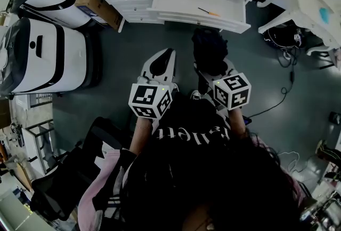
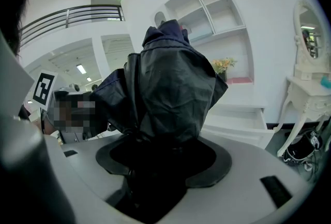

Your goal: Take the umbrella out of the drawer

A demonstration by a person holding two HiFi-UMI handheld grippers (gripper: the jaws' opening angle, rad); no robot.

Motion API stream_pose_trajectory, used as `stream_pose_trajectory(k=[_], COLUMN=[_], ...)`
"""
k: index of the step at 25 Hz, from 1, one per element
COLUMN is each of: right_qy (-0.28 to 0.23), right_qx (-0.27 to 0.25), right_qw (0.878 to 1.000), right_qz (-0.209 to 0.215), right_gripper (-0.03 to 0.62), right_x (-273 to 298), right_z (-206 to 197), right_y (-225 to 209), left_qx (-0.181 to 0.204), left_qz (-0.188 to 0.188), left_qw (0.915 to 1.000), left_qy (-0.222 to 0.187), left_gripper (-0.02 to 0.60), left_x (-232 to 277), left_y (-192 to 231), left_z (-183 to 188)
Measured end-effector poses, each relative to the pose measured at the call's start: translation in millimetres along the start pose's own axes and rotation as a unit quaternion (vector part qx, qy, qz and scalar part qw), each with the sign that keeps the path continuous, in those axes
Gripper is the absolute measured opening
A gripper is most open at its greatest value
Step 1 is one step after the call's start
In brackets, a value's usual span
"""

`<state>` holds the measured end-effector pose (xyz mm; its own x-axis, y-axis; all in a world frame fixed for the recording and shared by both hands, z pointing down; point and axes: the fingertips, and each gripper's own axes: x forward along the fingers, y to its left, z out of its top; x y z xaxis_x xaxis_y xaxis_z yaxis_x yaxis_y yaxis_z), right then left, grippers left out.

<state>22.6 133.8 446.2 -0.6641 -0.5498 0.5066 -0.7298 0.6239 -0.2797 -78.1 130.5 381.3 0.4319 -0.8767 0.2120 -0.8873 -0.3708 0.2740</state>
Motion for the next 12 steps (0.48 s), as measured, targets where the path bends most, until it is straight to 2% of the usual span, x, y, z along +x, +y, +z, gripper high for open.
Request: stream_pose_trajectory(k=[12], right_qy=[-0.016], right_qx=[0.007], right_qw=[1.0], right_qz=[-0.006], right_gripper=[0.278], right_x=[-23], right_z=[2], right_y=[-21], left_qx=[0.015], left_qz=[-0.009], left_qw=[0.9998], left_qy=[0.001], left_gripper=[0.03], left_x=[12], left_y=[-31], left_z=[5])
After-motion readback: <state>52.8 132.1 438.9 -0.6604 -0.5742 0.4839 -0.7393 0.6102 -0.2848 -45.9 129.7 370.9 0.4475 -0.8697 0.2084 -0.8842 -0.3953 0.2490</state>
